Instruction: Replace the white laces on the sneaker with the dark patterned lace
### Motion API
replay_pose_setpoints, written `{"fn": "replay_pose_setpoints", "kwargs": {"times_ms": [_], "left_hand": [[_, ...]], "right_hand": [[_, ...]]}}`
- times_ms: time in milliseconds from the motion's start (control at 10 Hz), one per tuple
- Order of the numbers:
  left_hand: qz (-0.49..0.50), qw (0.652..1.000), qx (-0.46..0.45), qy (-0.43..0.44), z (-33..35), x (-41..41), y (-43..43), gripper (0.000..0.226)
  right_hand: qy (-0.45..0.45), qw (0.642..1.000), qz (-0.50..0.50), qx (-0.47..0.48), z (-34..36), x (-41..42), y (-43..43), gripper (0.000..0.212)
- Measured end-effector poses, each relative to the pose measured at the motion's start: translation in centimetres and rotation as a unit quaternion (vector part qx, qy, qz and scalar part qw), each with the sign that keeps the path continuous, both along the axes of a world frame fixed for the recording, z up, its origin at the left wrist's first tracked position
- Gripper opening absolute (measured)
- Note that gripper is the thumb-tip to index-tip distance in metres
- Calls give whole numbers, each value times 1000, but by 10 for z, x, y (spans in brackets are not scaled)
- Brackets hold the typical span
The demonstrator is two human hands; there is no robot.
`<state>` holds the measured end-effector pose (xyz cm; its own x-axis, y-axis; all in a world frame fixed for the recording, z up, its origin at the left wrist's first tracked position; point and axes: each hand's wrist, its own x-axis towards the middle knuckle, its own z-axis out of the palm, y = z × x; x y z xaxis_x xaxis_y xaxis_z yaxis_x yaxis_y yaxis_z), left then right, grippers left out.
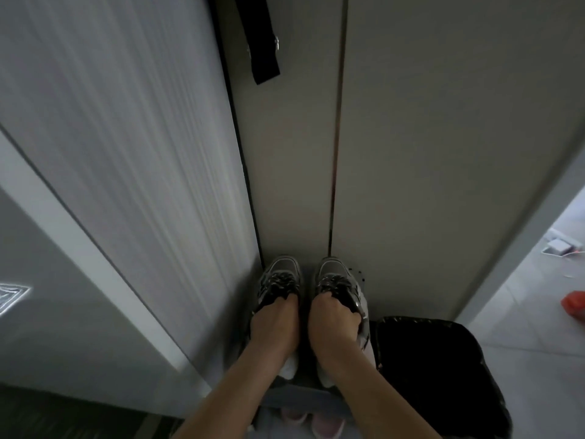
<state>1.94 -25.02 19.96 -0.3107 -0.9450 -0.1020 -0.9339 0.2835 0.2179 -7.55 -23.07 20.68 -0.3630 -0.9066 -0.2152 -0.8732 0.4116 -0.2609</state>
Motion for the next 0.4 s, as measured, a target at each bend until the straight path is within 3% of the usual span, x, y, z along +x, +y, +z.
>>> {"fn": "replay_pose_setpoints", "kwargs": {"times_ms": [200, 400], "left_hand": [[-15, 1000, 2, -7, 0, -3, -7, 22], [-10, 1000, 21, 17, 9, 3, -9, 35]], "right_hand": [[-47, 999, -21, -14, 5, 3, -11, 32], [-76, 995, 26, -63, 4, -7, 3, 25]]}}
